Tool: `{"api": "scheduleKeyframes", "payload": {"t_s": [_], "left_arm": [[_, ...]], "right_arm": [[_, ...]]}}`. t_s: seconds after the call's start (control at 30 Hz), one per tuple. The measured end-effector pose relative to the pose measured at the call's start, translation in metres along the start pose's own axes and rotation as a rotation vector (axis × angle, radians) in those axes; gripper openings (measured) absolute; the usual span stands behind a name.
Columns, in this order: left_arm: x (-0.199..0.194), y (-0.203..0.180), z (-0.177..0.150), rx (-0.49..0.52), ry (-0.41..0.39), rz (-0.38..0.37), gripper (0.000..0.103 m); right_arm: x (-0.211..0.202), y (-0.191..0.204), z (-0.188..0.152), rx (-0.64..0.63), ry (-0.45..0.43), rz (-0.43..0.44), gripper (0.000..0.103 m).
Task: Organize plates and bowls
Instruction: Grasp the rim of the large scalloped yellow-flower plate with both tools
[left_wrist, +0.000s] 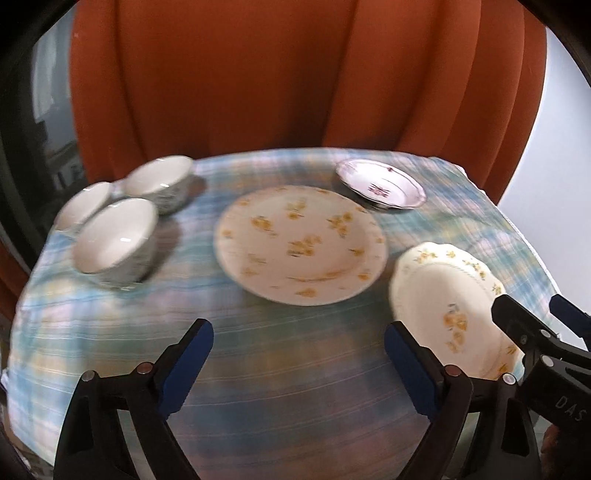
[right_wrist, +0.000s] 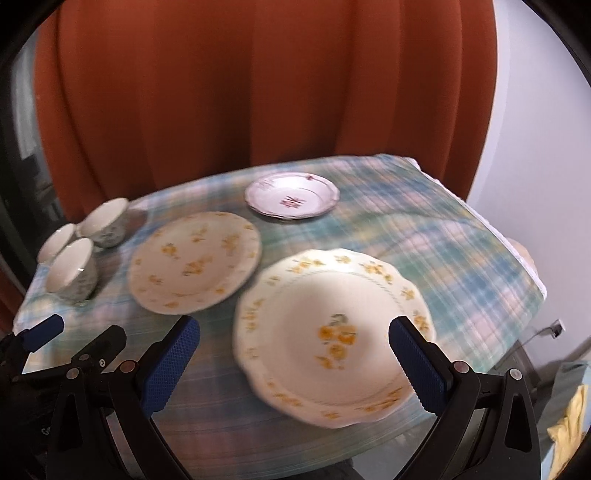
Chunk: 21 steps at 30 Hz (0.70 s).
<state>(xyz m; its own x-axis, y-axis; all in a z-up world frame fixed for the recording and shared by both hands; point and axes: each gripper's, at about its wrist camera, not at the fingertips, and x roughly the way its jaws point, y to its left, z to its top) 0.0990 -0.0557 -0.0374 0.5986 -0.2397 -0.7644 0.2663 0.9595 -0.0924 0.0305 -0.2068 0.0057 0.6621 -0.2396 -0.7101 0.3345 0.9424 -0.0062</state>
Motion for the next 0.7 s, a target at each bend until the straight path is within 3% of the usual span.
{"api": "scheduleKeyframes", "payload": {"t_s": [0.33, 0.47, 0.57, 0.7], "left_arm": [[0.056, -0.082, 0.007, -0.044, 0.128, 0.056, 0.087], [0.071, -0.096, 0.004, -0.096, 0.161, 0.104, 0.085], [0.084, -0.099, 0.000, -0.174, 0.200, 0.126, 0.078], [0.096, -0.109, -0.008, -0.201, 0.243, 0.166, 0.073]], "right_arm": [[0.057, -0.068, 0.027, -0.101, 0.076, 0.074, 0.103], [0.086, -0.090, 0.033, -0.122, 0.135, 0.121, 0.103], [0.105, -0.100, 0.032, -0.131, 0.184, 0.158, 0.103], [0.126, -0.108, 0.027, -0.148, 0.248, 0.186, 0.103]]}}
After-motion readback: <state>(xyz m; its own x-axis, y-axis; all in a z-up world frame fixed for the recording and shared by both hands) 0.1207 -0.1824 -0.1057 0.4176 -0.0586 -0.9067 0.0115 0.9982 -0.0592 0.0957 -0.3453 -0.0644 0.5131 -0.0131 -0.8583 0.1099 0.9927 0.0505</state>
